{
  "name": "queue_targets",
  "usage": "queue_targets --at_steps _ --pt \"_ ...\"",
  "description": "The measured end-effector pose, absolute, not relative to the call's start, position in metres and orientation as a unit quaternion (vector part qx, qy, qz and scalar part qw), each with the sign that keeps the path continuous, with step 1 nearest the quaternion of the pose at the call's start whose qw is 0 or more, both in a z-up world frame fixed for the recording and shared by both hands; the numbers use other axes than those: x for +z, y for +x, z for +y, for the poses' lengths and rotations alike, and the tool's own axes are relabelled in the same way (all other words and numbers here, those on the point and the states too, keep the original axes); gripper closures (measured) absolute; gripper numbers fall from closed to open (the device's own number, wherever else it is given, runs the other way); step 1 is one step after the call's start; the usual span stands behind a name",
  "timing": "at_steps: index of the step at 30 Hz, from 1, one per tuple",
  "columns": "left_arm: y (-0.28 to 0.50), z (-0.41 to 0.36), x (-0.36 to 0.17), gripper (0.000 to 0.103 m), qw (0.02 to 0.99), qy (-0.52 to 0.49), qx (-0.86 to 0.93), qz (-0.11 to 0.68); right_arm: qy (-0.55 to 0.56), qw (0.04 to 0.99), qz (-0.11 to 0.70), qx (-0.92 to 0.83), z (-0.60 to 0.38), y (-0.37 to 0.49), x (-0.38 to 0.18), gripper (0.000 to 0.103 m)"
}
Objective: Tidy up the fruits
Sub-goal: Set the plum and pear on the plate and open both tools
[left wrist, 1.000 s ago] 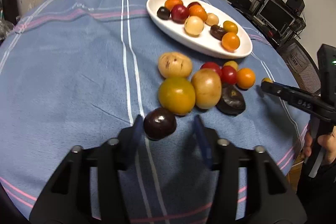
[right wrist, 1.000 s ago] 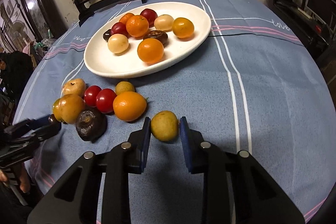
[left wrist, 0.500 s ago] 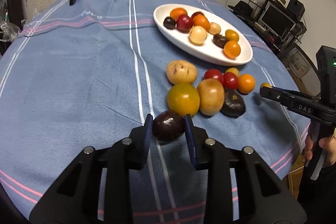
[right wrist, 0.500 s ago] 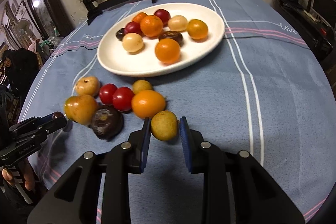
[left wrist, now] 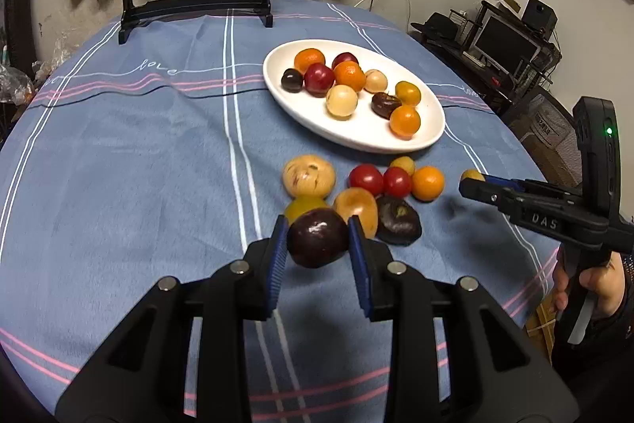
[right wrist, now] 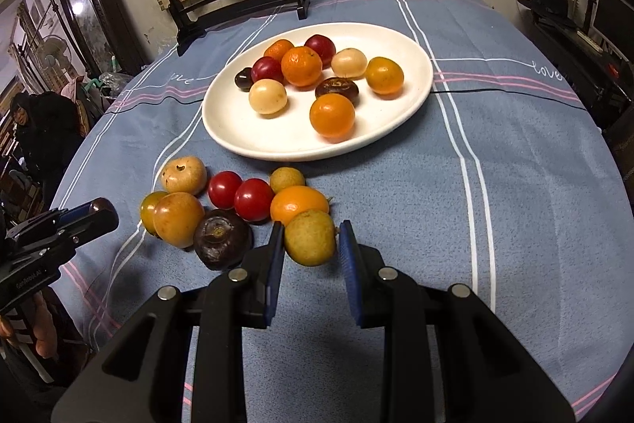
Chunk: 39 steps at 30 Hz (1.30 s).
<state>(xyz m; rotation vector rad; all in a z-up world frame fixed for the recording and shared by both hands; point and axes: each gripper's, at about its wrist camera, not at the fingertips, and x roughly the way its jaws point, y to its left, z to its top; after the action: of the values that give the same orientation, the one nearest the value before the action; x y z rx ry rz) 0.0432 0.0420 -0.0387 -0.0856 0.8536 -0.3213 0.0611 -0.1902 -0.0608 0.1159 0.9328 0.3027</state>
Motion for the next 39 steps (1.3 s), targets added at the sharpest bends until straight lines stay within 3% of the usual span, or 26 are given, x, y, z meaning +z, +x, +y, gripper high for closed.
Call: queue_targets --at_steps 8,16,29,30,32,35,36,37,39 --pt "0.093 0.030 -0.024 0.072 0.899 -0.037 -0.127 0.417 0.039 0.886 0.434 0.157 -0.179 0.076 -0.047 0.075" --pt "0.169 0.004 -0.013 0.072 0.896 -0.024 -0.143 0.420 -0.005 0.887 0.425 0.180 -0.149 0.142 -0.025 0.075" --pt "0.243 -0.006 -0.043 0.072 0.869 -0.038 -0.143 0.472 -0.033 0.865 0.468 0.175 -0.132 0.217 -0.054 0.075" --pt "0.245 -0.007 -0.043 0.069 0.868 -0.037 -0.142 0.474 -0.031 0.864 0.472 0.174 -0.132 0.219 -0.056 0.075" --pt "0.244 -0.007 -0.041 0.048 0.870 -0.040 -0.141 0.471 -0.028 0.862 0.475 0.174 -0.133 0.220 -0.057 0.074" --pt "0.239 -0.003 -0.025 0.045 0.882 -0.042 -0.137 0.450 -0.022 0.872 0.461 0.164 -0.138 0.216 -0.048 0.066" --pt "0.236 0.000 -0.018 0.045 0.885 -0.047 -0.138 0.443 -0.023 0.876 0.454 0.160 -0.140 0.213 -0.043 0.051" --pt "0.232 0.002 -0.013 0.045 0.887 -0.051 -0.138 0.437 -0.024 0.883 0.442 0.157 -0.143 0.206 -0.036 0.044" --pt "0.217 0.008 0.000 0.045 0.891 -0.059 -0.147 0.425 -0.031 0.891 0.426 0.154 -0.147 0.192 -0.024 0.044"
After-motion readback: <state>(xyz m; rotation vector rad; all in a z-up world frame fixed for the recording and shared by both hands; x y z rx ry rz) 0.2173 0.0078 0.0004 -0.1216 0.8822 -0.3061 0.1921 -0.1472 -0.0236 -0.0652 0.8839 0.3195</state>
